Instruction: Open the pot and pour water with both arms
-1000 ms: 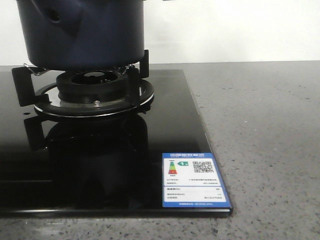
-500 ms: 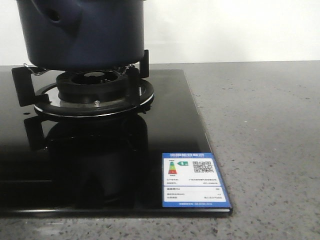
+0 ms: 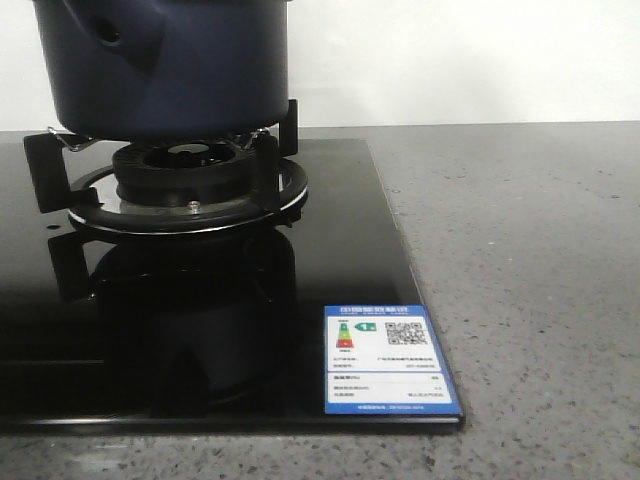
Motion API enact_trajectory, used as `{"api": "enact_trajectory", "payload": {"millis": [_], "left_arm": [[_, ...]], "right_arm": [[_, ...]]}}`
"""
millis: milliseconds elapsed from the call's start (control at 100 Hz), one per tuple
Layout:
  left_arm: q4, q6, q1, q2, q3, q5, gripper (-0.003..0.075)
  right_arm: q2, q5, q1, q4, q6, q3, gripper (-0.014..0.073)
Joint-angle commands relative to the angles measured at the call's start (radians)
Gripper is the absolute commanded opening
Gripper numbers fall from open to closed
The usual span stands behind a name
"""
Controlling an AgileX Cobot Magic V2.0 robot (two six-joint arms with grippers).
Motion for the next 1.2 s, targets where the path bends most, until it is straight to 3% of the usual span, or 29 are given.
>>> {"api": "enact_trajectory", "payload": {"millis": [0,180,290,460,760,930,1190], "left_arm": [[-0.022,-0.008,0.002,-0.026,-0.044,-0.087,0.0317],[-0.022,-0.008,0.002,-0.026,-0.044,-0.083,0.0317],[-0.022,-0.008,0.002,-0.026,-0.044,-0.083,0.0317],[-0.022,-0.008,0.002,-0.026,-0.044,-0.083,0.0317],[-0.024,-0.008,0.002,-0.026,-0.044,-0.083,0.0317],[-0.030,-0.008,0.002,-0.026,-0.044,-0.083,0.0317],[-0.034,-0.008,0.002,-0.026,-0.044,-0.083,0.0317]], "right_arm": [[-0.075,0.090,0.006,-0.039,0.202,-0.039,0.0461],[-0.182,0.075,-0.025,0.101,0.599,-0.026,0.0456],[-0.257,0.045,-0.084,0.181,0.737,0.022,0.0456],[-0.394,-0.069,-0.195,0.181,0.933,0.194,0.0456],[-0.596,-0.237,-0.369,0.086,1.228,0.490,0.0456],[-0.634,-0.285,-0.422,-0.139,1.517,0.647,0.0456],[-0.572,-0.235,-0.421,-0.138,1.550,0.731,0.0456]]}}
